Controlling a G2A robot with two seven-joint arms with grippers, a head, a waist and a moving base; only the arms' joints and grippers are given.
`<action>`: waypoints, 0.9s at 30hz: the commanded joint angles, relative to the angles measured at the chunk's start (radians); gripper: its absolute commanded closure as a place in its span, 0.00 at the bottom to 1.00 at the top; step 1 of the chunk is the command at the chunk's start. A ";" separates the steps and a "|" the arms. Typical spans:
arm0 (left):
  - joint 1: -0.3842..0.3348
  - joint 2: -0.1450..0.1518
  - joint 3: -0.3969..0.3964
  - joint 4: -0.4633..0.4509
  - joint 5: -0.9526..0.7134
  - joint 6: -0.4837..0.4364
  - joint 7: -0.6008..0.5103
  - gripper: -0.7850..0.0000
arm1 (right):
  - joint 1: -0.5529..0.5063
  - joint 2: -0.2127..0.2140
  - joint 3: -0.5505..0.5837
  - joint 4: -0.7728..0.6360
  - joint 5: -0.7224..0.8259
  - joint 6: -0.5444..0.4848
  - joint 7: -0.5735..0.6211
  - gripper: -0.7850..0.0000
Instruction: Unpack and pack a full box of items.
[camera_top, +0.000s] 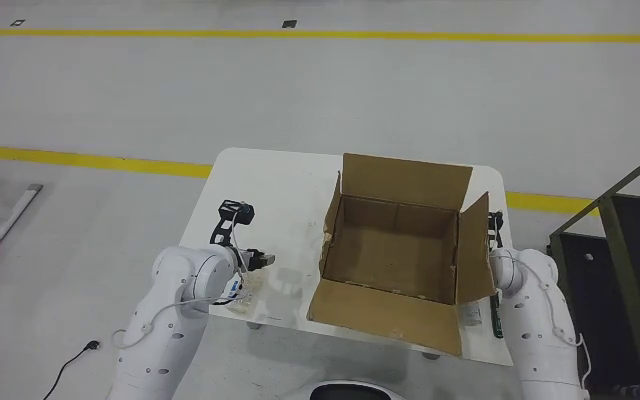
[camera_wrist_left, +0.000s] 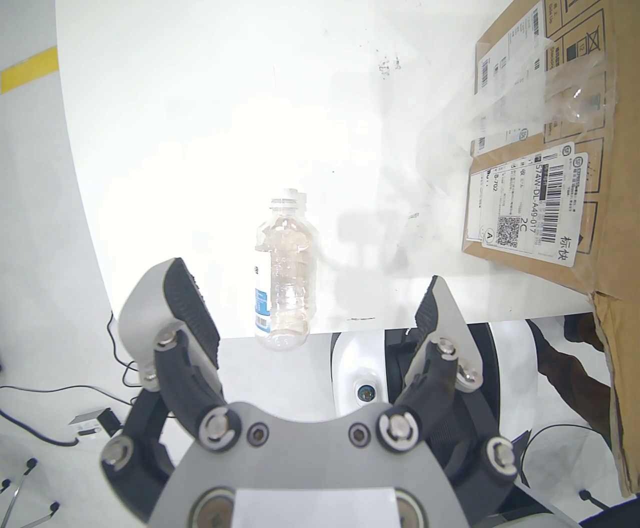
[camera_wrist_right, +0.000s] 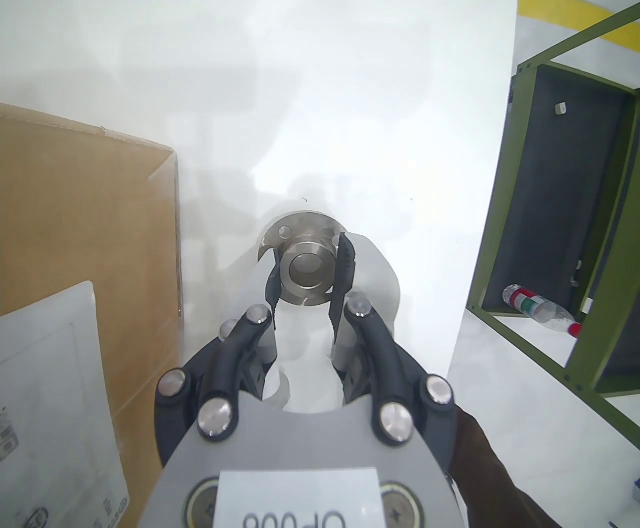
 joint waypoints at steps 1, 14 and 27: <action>0.000 0.000 0.000 0.000 0.000 0.000 0.000 0.00 | 0.000 0.001 -0.002 0.000 0.002 0.005 0.000 0.51; 0.000 0.000 0.000 0.000 0.000 0.000 0.000 0.00 | -0.139 0.017 0.138 -0.300 0.181 -0.020 -0.032 1.00; 0.000 0.000 0.000 0.000 0.000 0.000 0.000 0.00 | -0.413 0.026 0.343 -0.660 0.402 -0.195 -0.345 1.00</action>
